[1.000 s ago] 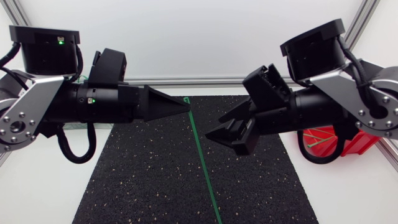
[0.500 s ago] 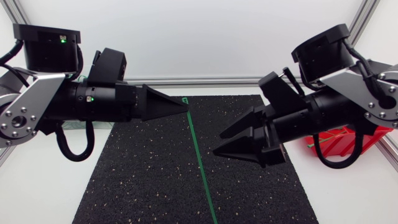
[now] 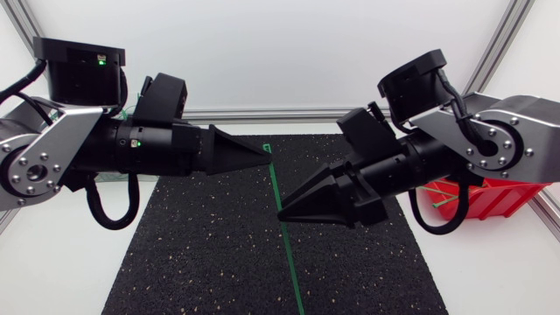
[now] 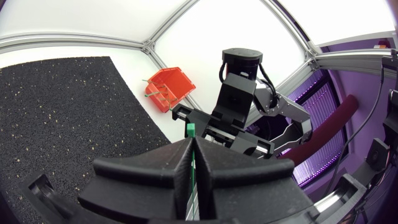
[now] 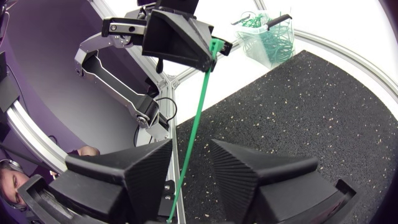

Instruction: Take a green cable tie from the red box, thread the tail through the head to close it, then place it in the transparent bin on the left.

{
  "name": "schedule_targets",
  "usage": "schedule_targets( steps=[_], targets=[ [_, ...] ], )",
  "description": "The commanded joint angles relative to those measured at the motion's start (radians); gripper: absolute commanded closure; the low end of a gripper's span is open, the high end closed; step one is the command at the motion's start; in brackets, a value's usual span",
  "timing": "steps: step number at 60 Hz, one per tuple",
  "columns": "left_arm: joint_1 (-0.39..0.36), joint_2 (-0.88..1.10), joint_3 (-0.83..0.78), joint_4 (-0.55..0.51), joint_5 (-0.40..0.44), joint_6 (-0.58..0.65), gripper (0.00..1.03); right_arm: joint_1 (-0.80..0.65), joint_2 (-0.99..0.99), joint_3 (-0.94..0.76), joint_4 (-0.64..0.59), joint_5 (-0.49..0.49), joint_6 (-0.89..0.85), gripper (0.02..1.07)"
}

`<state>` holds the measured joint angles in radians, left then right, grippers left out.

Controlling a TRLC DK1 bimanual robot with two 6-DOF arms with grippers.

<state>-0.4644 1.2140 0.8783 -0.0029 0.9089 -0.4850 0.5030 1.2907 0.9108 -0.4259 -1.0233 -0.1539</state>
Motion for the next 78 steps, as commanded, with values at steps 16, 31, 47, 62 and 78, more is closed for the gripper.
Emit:
schedule_targets(
  steps=[16, 31, 47, 62, 78],
  targets=[
    [-0.006, 0.013, 0.031, 0.017, 0.010, 0.019, 0.99, 0.005, -0.002, -0.039, 0.084, -0.015, 0.074, 1.01],
    [-0.006, 0.015, 0.025, 0.037, 0.005, 0.016, 0.98, 0.008, -0.018, -0.059, 0.082, -0.015, 0.083, 1.01],
    [-0.025, 0.007, -0.006, 0.115, 0.004, -0.017, 0.54, 0.012, -0.065, -0.095, 0.134, -0.012, 0.154, 1.01],
    [-0.040, 0.005, -0.050, 0.231, 0.004, -0.075, 0.52, -0.017, -0.126, -0.158, 0.323, -0.006, 0.350, 1.01],
    [-0.082, 0.009, -0.098, 0.333, -0.015, -0.104, 0.52, -0.041, -0.122, -0.162, 0.348, -0.012, 0.389, 1.01]
  ],
)
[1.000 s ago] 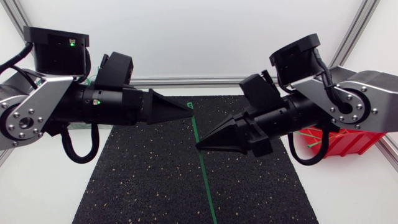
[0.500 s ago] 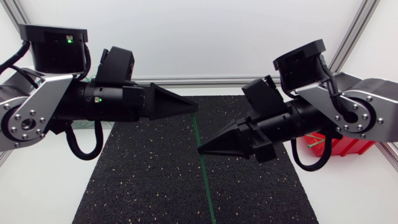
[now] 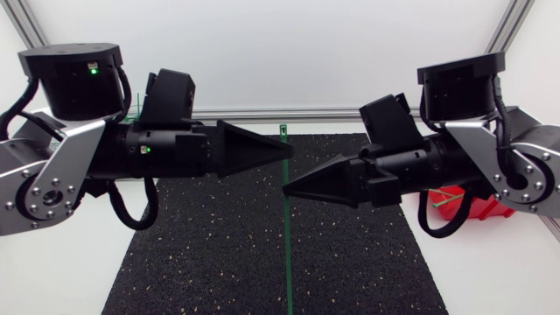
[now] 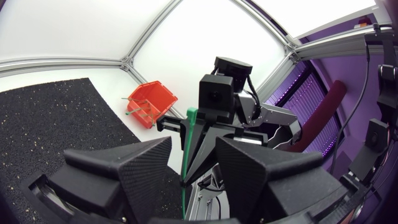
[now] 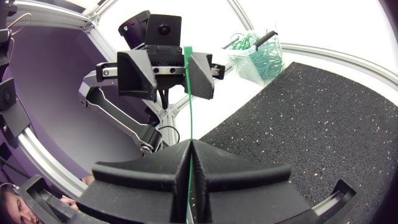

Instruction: Take a green cable tie from the red box, thread the tail through the head to close it, then place it in the transparent bin on the left.

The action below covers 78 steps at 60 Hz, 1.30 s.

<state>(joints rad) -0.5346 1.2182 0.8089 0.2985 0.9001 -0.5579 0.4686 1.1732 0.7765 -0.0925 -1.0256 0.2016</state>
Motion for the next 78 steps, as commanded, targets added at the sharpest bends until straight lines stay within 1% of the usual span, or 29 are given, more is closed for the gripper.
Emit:
schedule_targets(
  steps=[1, 12, 25, 26, 27, 28, 32, 34, 37, 47, 50, 53, 72, 73, 76, 78],
  targets=[
    [-0.013, 0.006, -0.028, 0.036, -0.007, -0.033, 0.52, -0.007, -0.004, -0.029, 0.014, -0.011, 0.035, 1.01],
    [-0.013, 0.006, -0.037, 0.074, -0.010, -0.046, 0.52, -0.019, 0.000, -0.039, 0.031, -0.022, 0.067, 1.01],
    [-0.010, 0.020, -0.037, 0.082, -0.015, -0.051, 0.53, -0.030, 0.013, -0.042, 0.040, -0.033, 0.082, 1.01],
    [-0.011, 0.021, -0.036, 0.082, -0.015, -0.053, 0.55, -0.030, 0.013, -0.042, 0.040, -0.034, 0.082, 1.01],
    [-0.010, 0.026, -0.034, 0.082, -0.015, -0.053, 0.60, -0.030, 0.013, -0.042, 0.040, -0.036, 0.082, 1.01],
    [-0.011, 0.027, -0.033, 0.082, -0.015, -0.056, 0.63, -0.030, 0.013, -0.042, 0.040, -0.037, 0.084, 1.01],
    [-0.010, 0.035, -0.030, 0.088, -0.017, -0.060, 0.67, -0.031, 0.019, -0.040, 0.040, -0.045, 0.085, 1.01],
    [-0.010, 0.040, -0.028, 0.094, -0.017, -0.063, 0.71, -0.031, 0.022, -0.040, 0.040, -0.047, 0.085, 1.01],
    [-0.010, 0.043, -0.028, 0.100, -0.017, -0.066, 0.74, -0.031, 0.026, -0.040, 0.040, -0.050, 0.085, 1.01],
    [-0.007, 0.044, -0.025, 0.106, -0.020, -0.071, 0.75, -0.031, 0.034, -0.040, 0.040, -0.056, 0.085, 1.01],
    [-0.007, 0.044, -0.027, 0.108, -0.021, -0.073, 0.80, -0.031, 0.034, -0.039, 0.042, -0.056, 0.085, 1.01],
    [-0.007, 0.044, -0.027, 0.110, -0.023, -0.073, 0.83, -0.033, 0.034, -0.039, 0.042, -0.056, 0.085, 1.01],
    [0.001, 0.044, -0.027, 0.111, -0.024, -0.077, 0.84, -0.041, 0.026, -0.043, 0.043, -0.053, 0.084, 1.01],
    [0.001, 0.044, -0.027, 0.111, -0.026, -0.077, 0.85, -0.042, 0.026, -0.043, 0.043, -0.053, 0.084, 1.01],
    [0.001, 0.046, -0.027, 0.111, -0.027, -0.079, 0.92, -0.044, 0.025, -0.045, 0.045, -0.053, 0.084, 1.01],
    [0.001, 0.046, -0.027, 0.111, -0.030, -0.079, 0.95, -0.044, 0.025, -0.045, 0.046, -0.053, 0.084, 1.01]
  ],
)
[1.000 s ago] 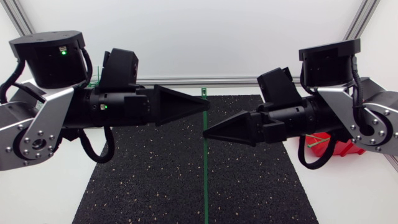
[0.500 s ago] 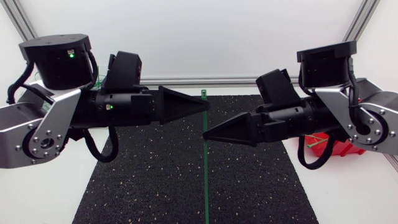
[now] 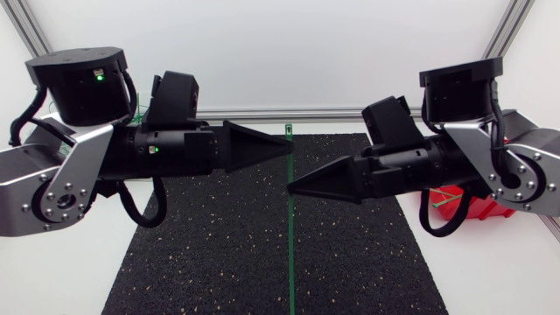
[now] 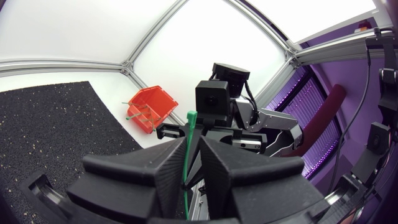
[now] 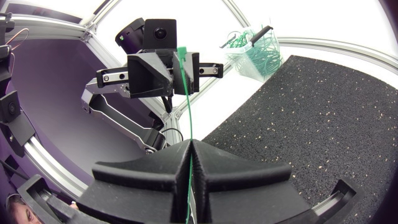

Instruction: Take a green cable tie from the red box, thread the tail through the head to close it, then place it in the transparent bin on the left.

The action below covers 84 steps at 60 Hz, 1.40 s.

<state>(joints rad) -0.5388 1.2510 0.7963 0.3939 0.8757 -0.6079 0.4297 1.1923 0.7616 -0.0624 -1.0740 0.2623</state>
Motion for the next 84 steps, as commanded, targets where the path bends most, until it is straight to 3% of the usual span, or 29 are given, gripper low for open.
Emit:
schedule_targets(
  steps=[1, 39, 46, 49, 51, 62, 65, 67, 68, 71, 77, 84],
  targets=[
    [0.005, 0.013, -0.014, 0.016, -0.006, -0.029, 0.95, -0.005, 0.006, -0.030, 0.016, -0.004, 0.023, 1.01],
    [0.005, 0.022, 0.012, -0.020, -0.037, -0.055, 1.00, 0.012, 0.000, -0.031, 0.016, 0.000, 0.003, 1.00],
    [0.028, 0.024, 0.041, -0.070, -0.037, -0.056, 1.00, 0.007, -0.023, -0.022, 0.010, 0.000, -0.017, 0.71],
    [0.036, 0.028, 0.053, -0.098, -0.035, -0.052, 1.00, 0.007, -0.019, -0.004, -0.050, 0.002, -0.024, 0.52],
    [0.042, 0.028, 0.060, -0.107, -0.034, -0.050, 1.00, 0.007, -0.019, 0.004, -0.079, 0.002, -0.044, 0.46],
    [0.060, 0.021, 0.066, -0.147, -0.029, -0.027, 1.00, -0.037, -0.008, 0.087, -0.264, 0.059, -0.159, 0.39],
    [0.069, 0.018, 0.067, -0.161, -0.027, -0.020, 1.00, -0.042, -0.013, 0.134, -0.405, 0.189, -0.248, 0.31],
    [0.071, 0.013, 0.066, -0.162, -0.027, -0.018, 1.00, -0.035, -0.019, 0.137, -0.418, 0.247, -0.259, 0.31],
    [0.073, 0.011, 0.066, -0.164, -0.027, -0.016, 1.00, -0.034, -0.025, 0.139, -0.424, 0.269, -0.259, 0.29],
    [0.077, 0.008, 0.063, -0.164, -0.027, -0.016, 1.00, -0.035, -0.036, 0.134, -0.424, 0.272, -0.275, 0.07],
    [0.080, 0.008, 0.063, -0.167, -0.029, -0.016, 1.00, -0.025, -0.031, 0.123, -0.432, 0.261, -0.316, 0.06],
    [0.082, 0.007, 0.064, -0.175, -0.029, -0.015, 1.00, -0.039, 0.021, 0.151, -0.479, 0.327, -0.347, 0.06]
  ],
)
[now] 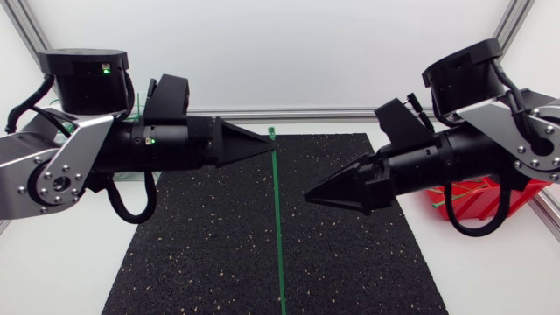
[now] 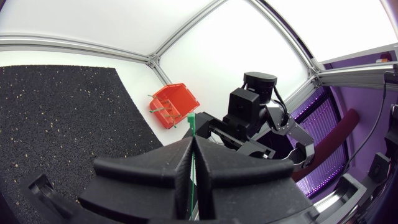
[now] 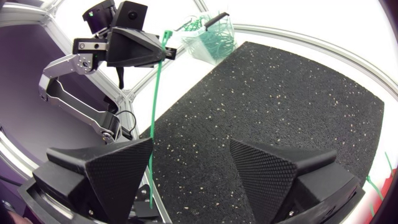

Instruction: Take a green cable tie from the red box, thread the tail through the head to close it, then place it in the transparent bin on the left.

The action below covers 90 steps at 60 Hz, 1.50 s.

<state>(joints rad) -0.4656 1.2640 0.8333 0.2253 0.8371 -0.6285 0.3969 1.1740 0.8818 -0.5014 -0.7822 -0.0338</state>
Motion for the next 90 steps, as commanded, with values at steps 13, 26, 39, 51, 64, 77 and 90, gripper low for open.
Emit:
schedule_targets(
  steps=[13, 26, 39, 51, 64, 77, 90],
  targets=[
    [0.016, -0.020, 0.026, -0.034, -0.001, 0.010, 1.00, 0.040, 0.088, 0.091, -0.140, 0.379, -0.176, 0.06],
    [0.015, -0.023, 0.030, -0.049, -0.012, 0.010, 1.00, 0.134, 0.158, 0.203, -0.364, 0.540, -0.419, 0.12],
    [0.004, -0.012, 0.038, -0.055, -0.027, 0.027, 1.00, 0.198, 0.110, 0.146, -0.345, 0.431, -0.491, 0.26],
    [0.004, 0.003, 0.075, -0.113, -0.032, 0.049, 1.00, 0.286, 0.125, 0.105, -0.330, 0.567, -0.535, 0.05],
    [0.016, 0.029, 0.113, -0.152, -0.030, 0.055, 1.00, 0.352, 0.000, -0.038, -0.054, 0.767, -0.627, 0.05],
    [0.024, 0.044, 0.130, -0.175, -0.029, 0.058, 1.00, 0.448, -0.116, -0.184, 0.236, 1.060, -0.920, 0.05],
    [0.038, 0.058, 0.148, -0.192, -0.015, 0.061, 1.00, 0.510, -0.151, -0.366, 0.661, 1.152, -1.397, 0.06]
  ],
)
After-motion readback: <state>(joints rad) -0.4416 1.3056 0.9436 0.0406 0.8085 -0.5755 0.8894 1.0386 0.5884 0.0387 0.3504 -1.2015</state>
